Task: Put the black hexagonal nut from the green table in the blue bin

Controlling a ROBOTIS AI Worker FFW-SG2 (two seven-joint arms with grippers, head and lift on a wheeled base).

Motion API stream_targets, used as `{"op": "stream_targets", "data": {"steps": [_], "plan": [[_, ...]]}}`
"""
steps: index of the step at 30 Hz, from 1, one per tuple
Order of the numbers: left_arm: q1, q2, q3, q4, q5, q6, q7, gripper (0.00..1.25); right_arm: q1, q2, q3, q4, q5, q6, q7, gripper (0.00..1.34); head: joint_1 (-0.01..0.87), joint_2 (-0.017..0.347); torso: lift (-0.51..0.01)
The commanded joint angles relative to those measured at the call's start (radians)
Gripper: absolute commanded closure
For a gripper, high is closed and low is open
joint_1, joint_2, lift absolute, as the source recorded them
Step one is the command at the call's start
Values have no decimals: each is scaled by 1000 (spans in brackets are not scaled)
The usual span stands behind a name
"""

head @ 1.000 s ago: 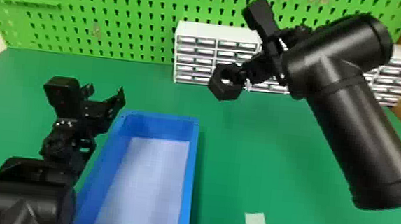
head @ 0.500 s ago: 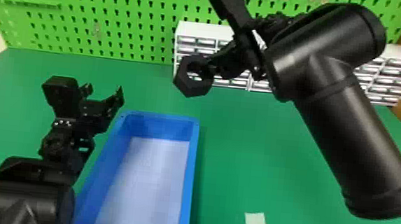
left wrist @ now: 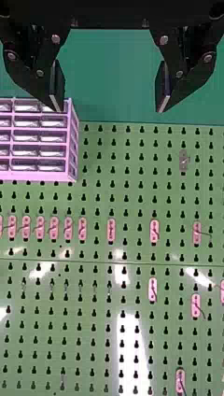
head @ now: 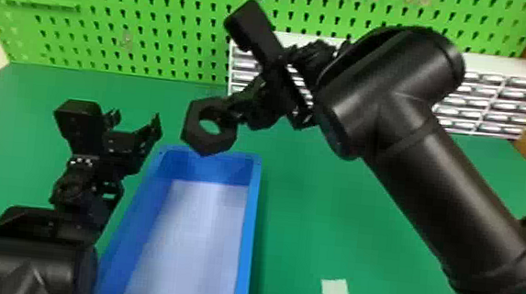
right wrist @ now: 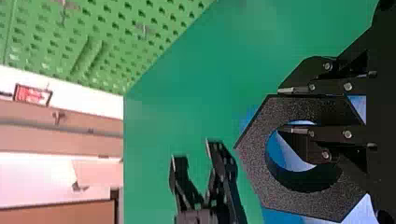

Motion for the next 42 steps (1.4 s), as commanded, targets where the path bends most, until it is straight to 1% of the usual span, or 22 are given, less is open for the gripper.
{"op": "stream_targets", "data": {"steps": [1,7,20,26,31,40,42], "plan": [[0,0,0,0,0,1,0,486,-3,-6,43,1,-48,-9,-13,1033,686,51,-96],[2,0,0,0,0,1,0,486,-3,-14,93,2,-92,-15,-50,1033,686,51,-96],[3,0,0,0,0,1,0,486,-15,-26,214,66,-178,-38,-115,1033,686,51,-96],[3,0,0,0,-1,1,0,486,-24,-29,251,82,-204,-46,-135,1032,686,51,-96],[3,0,-2,0,-1,1,0,486,-29,-34,272,94,-217,-47,-139,1032,686,51,-96],[2,0,-2,0,-1,1,0,486,-32,-37,281,100,-214,-46,-141,1027,686,51,-96],[2,0,-2,0,-1,1,0,486,-32,-39,283,100,-211,-44,-141,949,686,51,-96]]}}
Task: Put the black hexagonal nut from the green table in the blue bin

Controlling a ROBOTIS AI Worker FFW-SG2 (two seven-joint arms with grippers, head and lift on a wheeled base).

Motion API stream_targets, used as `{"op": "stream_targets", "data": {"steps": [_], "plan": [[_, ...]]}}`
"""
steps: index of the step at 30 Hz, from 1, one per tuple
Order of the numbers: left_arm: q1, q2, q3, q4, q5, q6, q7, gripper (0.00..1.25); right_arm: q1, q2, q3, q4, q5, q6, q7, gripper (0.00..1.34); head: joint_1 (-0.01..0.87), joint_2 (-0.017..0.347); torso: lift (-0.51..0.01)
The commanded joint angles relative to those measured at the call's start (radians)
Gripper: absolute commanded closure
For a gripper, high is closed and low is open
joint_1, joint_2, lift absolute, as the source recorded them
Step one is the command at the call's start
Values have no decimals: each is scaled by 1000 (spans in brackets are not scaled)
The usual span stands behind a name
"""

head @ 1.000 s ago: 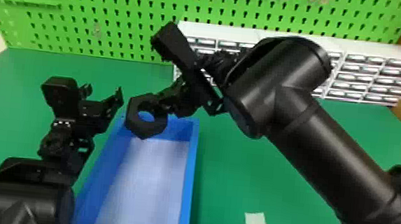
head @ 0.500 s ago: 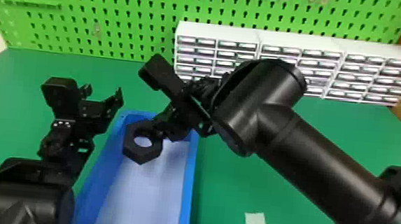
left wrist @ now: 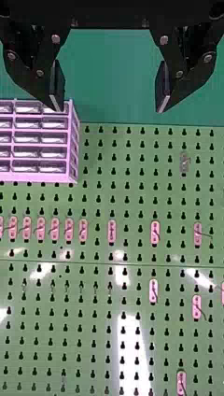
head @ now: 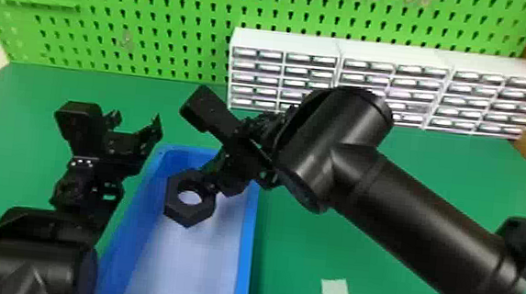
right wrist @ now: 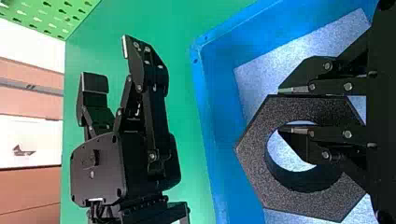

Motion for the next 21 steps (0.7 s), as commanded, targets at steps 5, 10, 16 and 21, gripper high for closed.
{"op": "stream_targets", "data": {"steps": [5,10,16,21], "plan": [[-1,0,0,0,1,-1,0,486,-1,-2,0,0,12,5,0,651,686,51,-96],[-1,0,0,0,0,0,0,486,-1,-2,-4,0,26,6,0,499,686,51,-96],[-1,0,0,0,1,0,0,486,-1,-2,-6,0,34,6,0,367,686,51,-96],[-3,0,0,0,1,-1,0,486,0,-3,-6,0,34,0,0,366,686,51,-96]]}}
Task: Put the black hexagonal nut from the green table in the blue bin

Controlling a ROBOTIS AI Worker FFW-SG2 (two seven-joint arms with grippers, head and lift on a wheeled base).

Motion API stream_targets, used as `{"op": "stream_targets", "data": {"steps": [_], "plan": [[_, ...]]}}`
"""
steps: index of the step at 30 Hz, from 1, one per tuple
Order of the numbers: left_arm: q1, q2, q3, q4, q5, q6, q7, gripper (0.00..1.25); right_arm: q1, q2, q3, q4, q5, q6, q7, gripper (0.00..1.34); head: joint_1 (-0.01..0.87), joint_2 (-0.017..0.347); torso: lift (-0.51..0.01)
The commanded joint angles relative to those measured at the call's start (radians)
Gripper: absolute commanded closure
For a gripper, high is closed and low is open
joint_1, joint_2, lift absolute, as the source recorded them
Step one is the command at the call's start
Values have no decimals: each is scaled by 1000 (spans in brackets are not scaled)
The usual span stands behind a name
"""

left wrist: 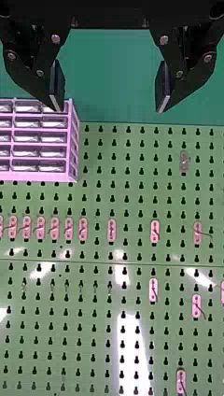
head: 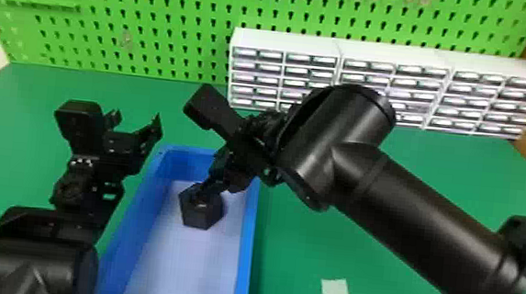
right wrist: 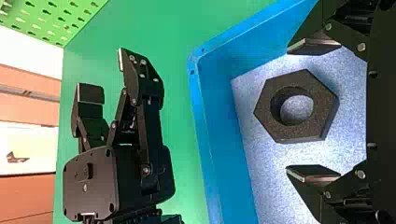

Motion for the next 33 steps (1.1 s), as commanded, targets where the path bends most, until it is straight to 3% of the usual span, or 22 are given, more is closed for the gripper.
{"op": "stream_targets", "data": {"steps": [1,16,33], "plan": [[0,0,0,0,-1,0,0,486,2,-1,0,0,1,-4,0,366,686,51,-96],[0,2,0,0,1,0,0,486,37,-7,-88,-14,-6,-34,-2,366,686,51,-96],[1,0,-3,0,2,0,0,486,157,-9,-359,-78,82,-10,17,366,686,51,-96]]}}
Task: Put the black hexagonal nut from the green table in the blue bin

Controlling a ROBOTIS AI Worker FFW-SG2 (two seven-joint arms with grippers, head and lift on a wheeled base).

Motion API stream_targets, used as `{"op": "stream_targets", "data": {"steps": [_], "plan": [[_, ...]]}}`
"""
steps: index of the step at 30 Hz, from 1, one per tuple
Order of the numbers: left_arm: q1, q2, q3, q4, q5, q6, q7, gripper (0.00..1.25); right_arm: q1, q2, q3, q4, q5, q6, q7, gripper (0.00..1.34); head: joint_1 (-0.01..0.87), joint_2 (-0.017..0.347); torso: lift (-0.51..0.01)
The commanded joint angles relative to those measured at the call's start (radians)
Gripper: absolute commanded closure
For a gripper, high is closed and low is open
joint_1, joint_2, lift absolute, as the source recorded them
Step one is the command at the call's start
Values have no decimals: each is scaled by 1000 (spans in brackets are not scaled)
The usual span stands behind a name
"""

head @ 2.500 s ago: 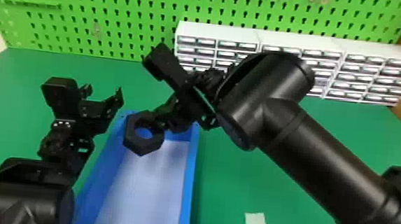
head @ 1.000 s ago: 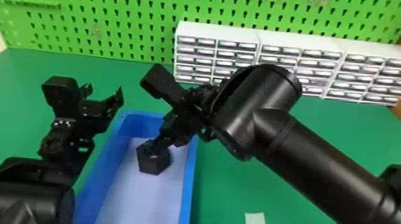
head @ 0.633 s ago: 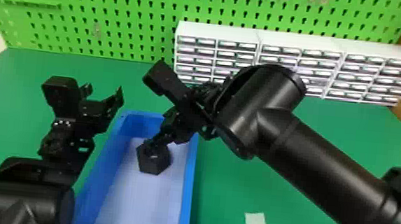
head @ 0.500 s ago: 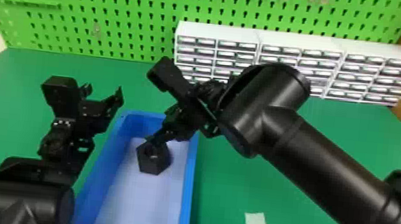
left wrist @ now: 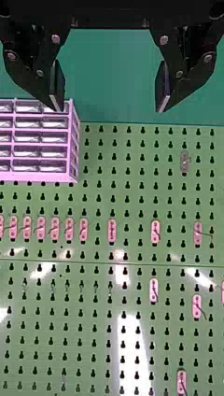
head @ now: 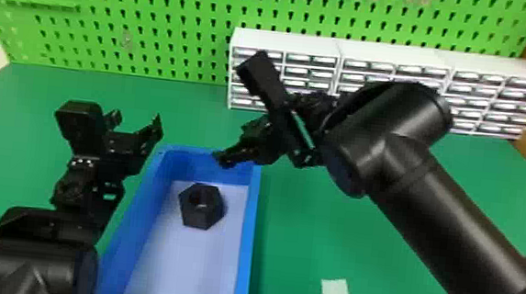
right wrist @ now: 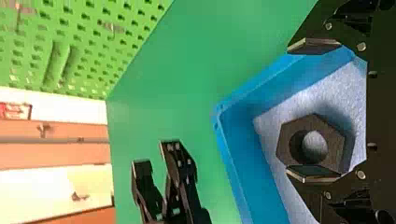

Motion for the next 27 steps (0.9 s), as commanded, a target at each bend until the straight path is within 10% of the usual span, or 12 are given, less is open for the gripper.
{"op": "stream_targets", "data": {"steps": [1,27], "plan": [[0,0,-1,0,1,0,0,486,32,5,-82,-14,43,7,18,366,686,51,-96],[0,0,-4,0,4,0,0,486,193,26,-467,-62,194,-51,75,366,686,51,-96]]}}
